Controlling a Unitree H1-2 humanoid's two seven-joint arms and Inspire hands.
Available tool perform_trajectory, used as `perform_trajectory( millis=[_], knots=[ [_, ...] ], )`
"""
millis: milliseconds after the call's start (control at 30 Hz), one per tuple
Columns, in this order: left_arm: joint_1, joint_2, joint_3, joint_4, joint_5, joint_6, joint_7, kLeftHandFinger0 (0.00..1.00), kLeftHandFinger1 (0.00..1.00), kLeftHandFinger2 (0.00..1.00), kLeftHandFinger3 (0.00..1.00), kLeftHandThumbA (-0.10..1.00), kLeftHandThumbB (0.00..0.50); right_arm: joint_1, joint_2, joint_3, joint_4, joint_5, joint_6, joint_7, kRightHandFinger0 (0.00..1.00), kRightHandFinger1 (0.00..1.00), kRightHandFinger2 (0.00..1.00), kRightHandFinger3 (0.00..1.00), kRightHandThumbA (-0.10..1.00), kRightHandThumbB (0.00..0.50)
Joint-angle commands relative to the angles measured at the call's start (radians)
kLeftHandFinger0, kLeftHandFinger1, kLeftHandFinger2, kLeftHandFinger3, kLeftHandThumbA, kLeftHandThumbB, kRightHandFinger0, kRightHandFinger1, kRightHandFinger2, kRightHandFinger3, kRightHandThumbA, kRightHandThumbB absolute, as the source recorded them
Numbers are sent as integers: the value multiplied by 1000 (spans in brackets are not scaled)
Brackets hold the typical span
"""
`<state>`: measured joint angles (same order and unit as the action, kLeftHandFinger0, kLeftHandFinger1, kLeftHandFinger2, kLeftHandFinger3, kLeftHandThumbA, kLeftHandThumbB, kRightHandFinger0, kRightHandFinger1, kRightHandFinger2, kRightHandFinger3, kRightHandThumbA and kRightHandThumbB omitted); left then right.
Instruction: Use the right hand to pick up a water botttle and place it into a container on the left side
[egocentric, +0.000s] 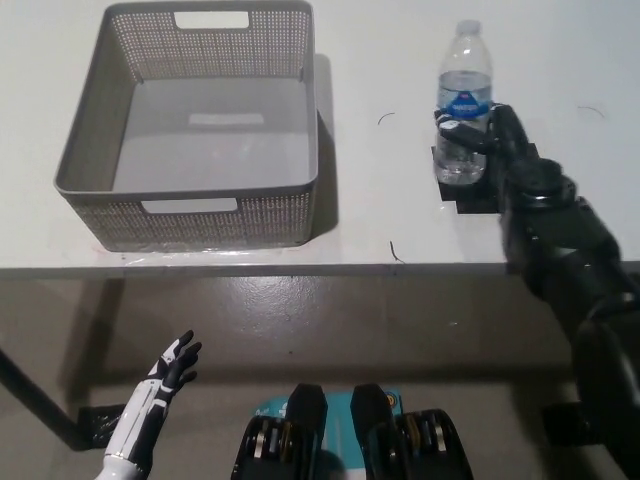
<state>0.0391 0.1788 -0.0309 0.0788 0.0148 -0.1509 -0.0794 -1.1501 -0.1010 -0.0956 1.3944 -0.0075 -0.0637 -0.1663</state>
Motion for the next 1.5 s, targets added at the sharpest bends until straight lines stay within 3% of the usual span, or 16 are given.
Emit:
perform_trajectory(
  millis=[0, 100, 233, 400, 533, 633, 733, 900, 1100, 1267, 1333, 1467],
  knots=[
    [-13, 6, 12, -42, -35, -36, -23, 1000, 1000, 1000, 1000, 1000, 150, -122, 27, -24, -2, 18, -180, -194, 0, 67, 531, 513, -100, 113],
    [-5, 8, 11, -44, -28, -38, -22, 1000, 1000, 1000, 1000, 1000, 152, -123, 33, -27, -10, 19, -223, -194, 0, 161, 592, 609, -100, 115],
    [-11, 13, 11, -41, -23, -35, -24, 1000, 1000, 1000, 1000, 1000, 147, -158, 41, 7, -36, -21, -240, -208, 0, 214, 639, 707, -100, 108],
    [-12, 6, 10, -30, -13, -41, -22, 1000, 1000, 1000, 1000, 1000, 144, -190, 82, 36, -114, -26, -309, -171, 0, 213, 630, 604, -100, 129],
    [-13, 11, 7, -23, -9, -45, -25, 1000, 1000, 1000, 1000, 1000, 143, -201, 126, 78, -205, -66, -296, -203, 0, 131, 529, 481, -100, 130],
    [-18, 14, 6, -19, 3, -49, -22, 1000, 1000, 1000, 1000, 1000, 141, -196, 163, 111, -297, -91, -295, -203, 0, 131, 531, 518, -100, 108],
    [-21, 18, 2, -15, 15, -55, -21, 1000, 1000, 1000, 1000, 1000, 174, -180, 205, 141, -385, -102, -273, -183, 0, 167, 589, 624, -100, 134],
    [-16, 21, 0, -29, 21, -46, -23, 1000, 1000, 1000, 1000, 1000, 194, -168, 261, 183, -419, -121, -271, -171, 0, 201, 608, 538, -100, 129],
    [-24, 18, -2, -35, 22, -37, -26, 1000, 1000, 1000, 1000, 1000, 182, -184, 322, 211, -350, -141, -266, -208, 0, 199, 608, 528, -100, 135],
    [-26, 21, 2, -38, 4, -39, -34, 1000, 1000, 1000, 1000, 1000, 186, -190, 351, 227, -188, -148, -319, -215, 0, 225, 624, 517, -100, 125],
    [-29, 23, 4, -39, 0, -40, -36, 1000, 1000, 1000, 1000, 1000, 168, -190, 359, 240, -132, -159, -267, -223, 0, 222, 666, 598, -100, 108],
    [-35, 22, 3, -43, -6, -40, -40, 1000, 1000, 1000, 1000, 1000, 136, -174, 351, 277, -51, -185, -286, -246, 0, 217, 658, 533, -100, 113]
  ],
)
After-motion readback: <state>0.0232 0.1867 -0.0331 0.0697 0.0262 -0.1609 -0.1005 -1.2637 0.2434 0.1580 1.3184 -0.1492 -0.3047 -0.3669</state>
